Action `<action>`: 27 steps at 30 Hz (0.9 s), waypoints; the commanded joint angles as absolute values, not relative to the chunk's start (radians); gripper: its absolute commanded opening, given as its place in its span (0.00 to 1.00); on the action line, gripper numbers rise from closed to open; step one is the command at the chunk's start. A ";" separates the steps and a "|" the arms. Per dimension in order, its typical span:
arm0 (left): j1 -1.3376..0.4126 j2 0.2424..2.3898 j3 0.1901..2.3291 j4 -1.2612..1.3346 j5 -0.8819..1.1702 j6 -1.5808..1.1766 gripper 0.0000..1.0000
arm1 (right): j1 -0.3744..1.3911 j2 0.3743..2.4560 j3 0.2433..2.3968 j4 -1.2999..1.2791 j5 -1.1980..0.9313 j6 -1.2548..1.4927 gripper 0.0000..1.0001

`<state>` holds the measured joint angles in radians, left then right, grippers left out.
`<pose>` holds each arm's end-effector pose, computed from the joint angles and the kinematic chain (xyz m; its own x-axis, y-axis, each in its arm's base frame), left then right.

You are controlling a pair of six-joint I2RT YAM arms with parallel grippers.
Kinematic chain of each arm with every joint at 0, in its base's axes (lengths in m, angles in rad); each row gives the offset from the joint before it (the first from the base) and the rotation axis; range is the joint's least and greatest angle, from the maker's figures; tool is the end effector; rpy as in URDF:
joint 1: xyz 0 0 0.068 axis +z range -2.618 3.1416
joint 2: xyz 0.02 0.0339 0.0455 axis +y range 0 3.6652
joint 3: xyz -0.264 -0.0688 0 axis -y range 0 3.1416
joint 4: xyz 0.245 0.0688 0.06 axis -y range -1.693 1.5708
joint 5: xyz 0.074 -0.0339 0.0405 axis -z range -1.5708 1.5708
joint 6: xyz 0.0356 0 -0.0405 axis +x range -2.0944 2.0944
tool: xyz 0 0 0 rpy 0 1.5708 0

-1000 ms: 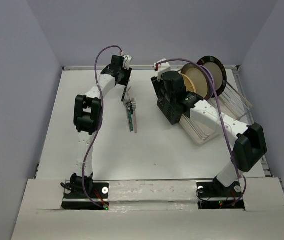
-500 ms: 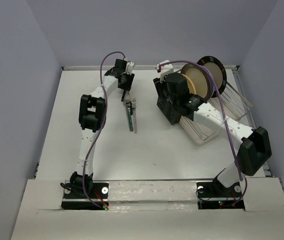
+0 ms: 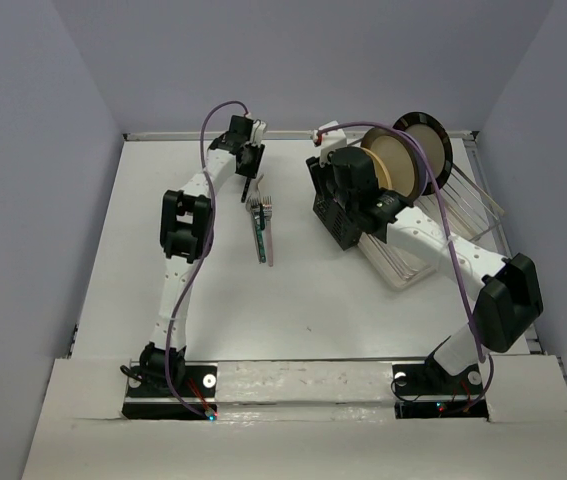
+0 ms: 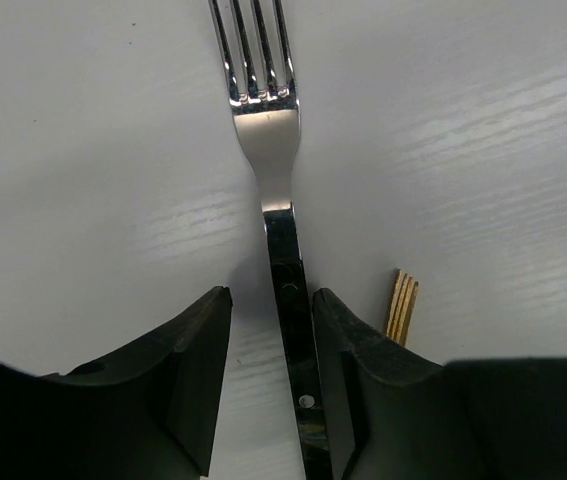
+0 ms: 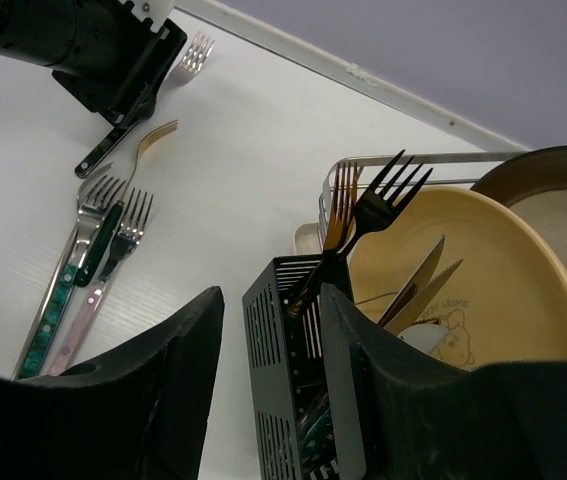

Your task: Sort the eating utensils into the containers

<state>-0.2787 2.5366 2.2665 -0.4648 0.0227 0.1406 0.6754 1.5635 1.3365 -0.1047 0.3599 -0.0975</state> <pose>0.5483 -0.1577 0.1826 -0.5975 0.3167 -0.7367 0.3787 0.9212 0.0889 0.2980 0.2226 0.3459 -0.2213 -0.2940 -0.9298 -0.3485 0.9144 -0.2062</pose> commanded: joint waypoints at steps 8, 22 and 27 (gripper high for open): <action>-0.268 2.612 2.353 -0.580 0.040 0.140 0.32 | 0.680 1.514 1.321 -0.057 0.344 -0.095 0.49; -0.193 2.288 2.291 -0.592 0.205 0.052 0.00 | 0.680 1.437 1.316 -0.054 0.190 -0.037 0.52; -0.198 2.022 2.152 -0.503 0.291 0.037 0.00 | 0.680 1.388 1.328 -0.046 0.098 -0.003 0.55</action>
<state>-0.1791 2.3486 2.1826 -0.5797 0.1825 0.0578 0.6754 1.4475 1.3247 -0.1028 0.1978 -0.0418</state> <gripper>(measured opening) 0.102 0.542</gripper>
